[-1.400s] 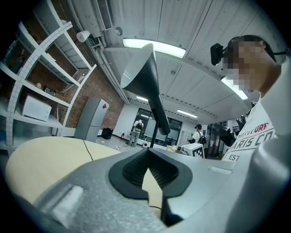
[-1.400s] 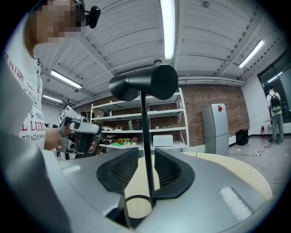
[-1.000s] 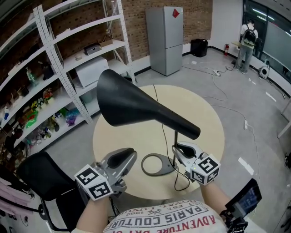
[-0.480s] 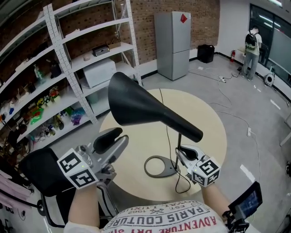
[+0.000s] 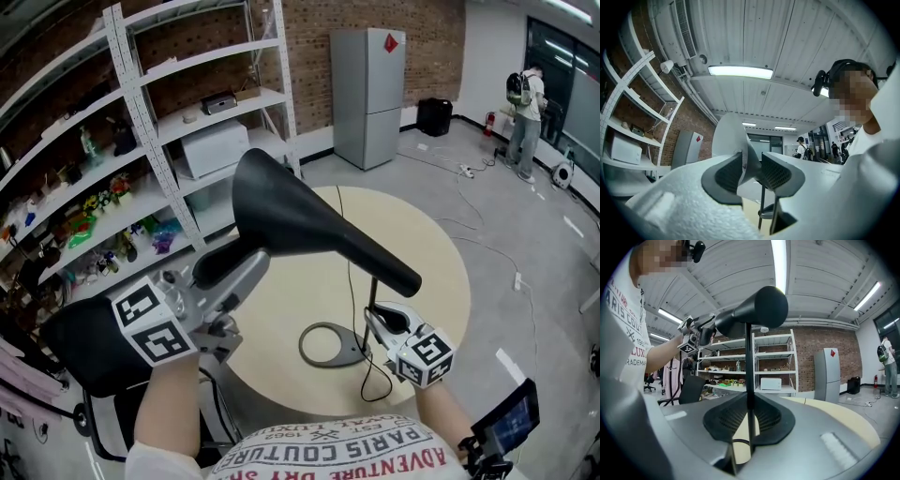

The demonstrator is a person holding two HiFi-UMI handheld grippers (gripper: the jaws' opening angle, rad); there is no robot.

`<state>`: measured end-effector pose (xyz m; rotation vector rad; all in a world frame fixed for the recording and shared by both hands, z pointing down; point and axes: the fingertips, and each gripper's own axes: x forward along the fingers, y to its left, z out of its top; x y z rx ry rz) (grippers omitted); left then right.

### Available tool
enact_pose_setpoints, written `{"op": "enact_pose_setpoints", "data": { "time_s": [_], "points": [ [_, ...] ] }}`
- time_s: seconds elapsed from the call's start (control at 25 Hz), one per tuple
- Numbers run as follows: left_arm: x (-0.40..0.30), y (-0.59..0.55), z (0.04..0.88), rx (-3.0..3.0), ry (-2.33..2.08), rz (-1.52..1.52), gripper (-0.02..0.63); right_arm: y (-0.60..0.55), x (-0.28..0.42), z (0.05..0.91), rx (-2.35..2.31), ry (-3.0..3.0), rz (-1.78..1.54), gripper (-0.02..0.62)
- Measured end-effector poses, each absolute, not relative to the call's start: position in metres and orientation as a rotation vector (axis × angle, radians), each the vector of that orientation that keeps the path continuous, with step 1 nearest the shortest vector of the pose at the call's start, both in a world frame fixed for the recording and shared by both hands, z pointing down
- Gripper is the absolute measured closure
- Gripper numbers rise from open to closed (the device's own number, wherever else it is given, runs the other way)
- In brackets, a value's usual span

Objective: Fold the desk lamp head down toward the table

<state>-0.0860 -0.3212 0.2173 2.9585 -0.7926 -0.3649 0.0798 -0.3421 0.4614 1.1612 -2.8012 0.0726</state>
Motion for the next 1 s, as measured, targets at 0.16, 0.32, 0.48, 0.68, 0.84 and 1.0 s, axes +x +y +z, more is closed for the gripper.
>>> {"op": "enact_pose_setpoints", "data": {
  "time_s": [0.16, 0.32, 0.48, 0.68, 0.84, 1.0],
  "points": [
    [-0.086, -0.323, 0.217, 2.947, -0.838, -0.388, 0.557, -0.341, 0.081, 0.462, 1.167, -2.811, 0.077, 0.549],
    [-0.085, -0.324, 0.217, 2.933, -0.833, -0.400, 0.557, -0.341, 0.083, 0.462, 1.159, -2.817, 0.067, 0.549],
    [-0.083, -0.323, 0.219, 2.923, -0.810, -0.411, 0.558, -0.341, 0.085, 0.463, 1.166, -2.821, 0.064, 0.549],
    [-0.087, -0.323, 0.227, 2.896, -0.792, -0.426, 0.560, -0.340, 0.084, 0.463, 1.173, -2.818, 0.062, 0.549],
    [-0.089, -0.325, 0.232, 2.874, -0.791, -0.447, 0.561, -0.342, 0.085, 0.462, 1.174, -2.812, 0.060, 0.549],
    [-0.091, -0.327, 0.235, 2.853, -0.783, -0.460, 0.561, -0.342, 0.085, 0.462, 1.177, -2.807, 0.064, 0.549]
  ]
}}
